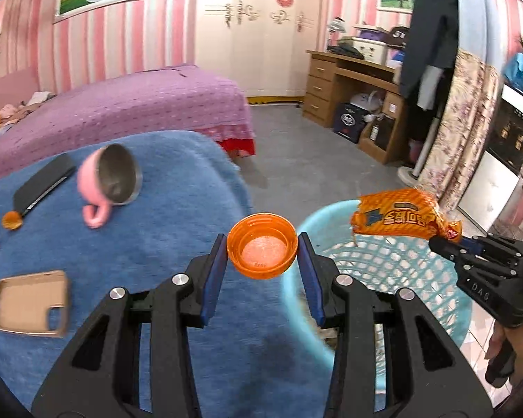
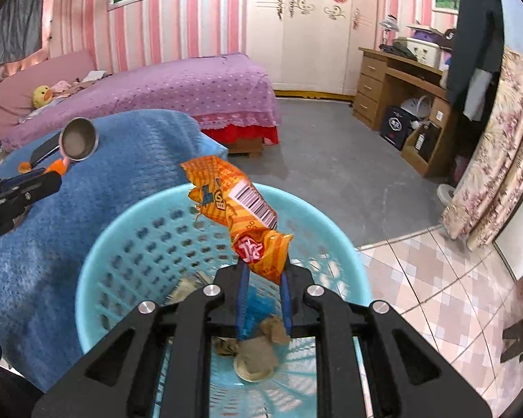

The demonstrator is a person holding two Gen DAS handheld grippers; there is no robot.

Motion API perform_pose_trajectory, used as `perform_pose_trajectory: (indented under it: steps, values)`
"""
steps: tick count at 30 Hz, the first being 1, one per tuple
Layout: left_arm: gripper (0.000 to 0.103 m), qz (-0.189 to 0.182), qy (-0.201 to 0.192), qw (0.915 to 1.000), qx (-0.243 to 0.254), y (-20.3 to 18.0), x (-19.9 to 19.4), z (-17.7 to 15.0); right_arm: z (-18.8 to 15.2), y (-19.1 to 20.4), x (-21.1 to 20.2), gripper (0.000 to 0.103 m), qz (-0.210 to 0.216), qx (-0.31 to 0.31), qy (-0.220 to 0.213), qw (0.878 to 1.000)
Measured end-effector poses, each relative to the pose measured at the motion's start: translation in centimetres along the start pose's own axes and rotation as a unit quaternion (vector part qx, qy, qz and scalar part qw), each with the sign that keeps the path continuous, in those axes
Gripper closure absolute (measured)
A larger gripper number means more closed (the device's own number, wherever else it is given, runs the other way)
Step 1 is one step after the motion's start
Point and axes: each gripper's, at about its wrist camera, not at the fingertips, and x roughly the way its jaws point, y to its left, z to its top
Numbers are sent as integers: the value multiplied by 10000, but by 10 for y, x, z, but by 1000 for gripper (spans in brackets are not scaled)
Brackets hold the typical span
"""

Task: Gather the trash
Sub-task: 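Carry the orange cup and snack packet over the basket with both tools, then open the left tool to drop the cup while the right tool releases the packet, then move both open tools back over the orange peels on the blanket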

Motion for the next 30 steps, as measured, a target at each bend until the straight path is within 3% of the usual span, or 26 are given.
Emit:
perform_pose_trajectory:
  steps: [8, 12, 15, 19, 21, 23, 27, 30]
  values:
    - [63, -200, 241, 9993, 179, -40, 30, -2, -6, -20, 2, 87, -58, 263, 15, 9996]
    - [37, -177, 370, 9991, 122, -41, 39, 1, -8, -23, 6, 87, -60, 287, 71, 9995]
    - [24, -28, 303, 9995, 96, -32, 35, 3, -8, -19, 9, 86, -49, 232, 131, 9996]
    - [16, 155, 201, 9997, 42, -13, 24, 7, -5, -12, 12, 84, 41, 177, 183, 9997]
    - [13, 228, 176, 9996, -37, -1, 17, 8, -5, -7, 13, 75, -9, 155, 219, 9996]
    - [12, 313, 147, 9993, -129, 14, 10, 10, -5, -2, 14, 43, -64, 134, 224, 9996]
    - [11, 566, 97, 9980, -261, 46, -4, 11, 0, 12, 14, 30, -129, 95, 168, 9997]
    - [10, 783, 61, 9964, -311, 68, -14, 10, 7, 23, 11, 15, -179, 146, 21, 9997]
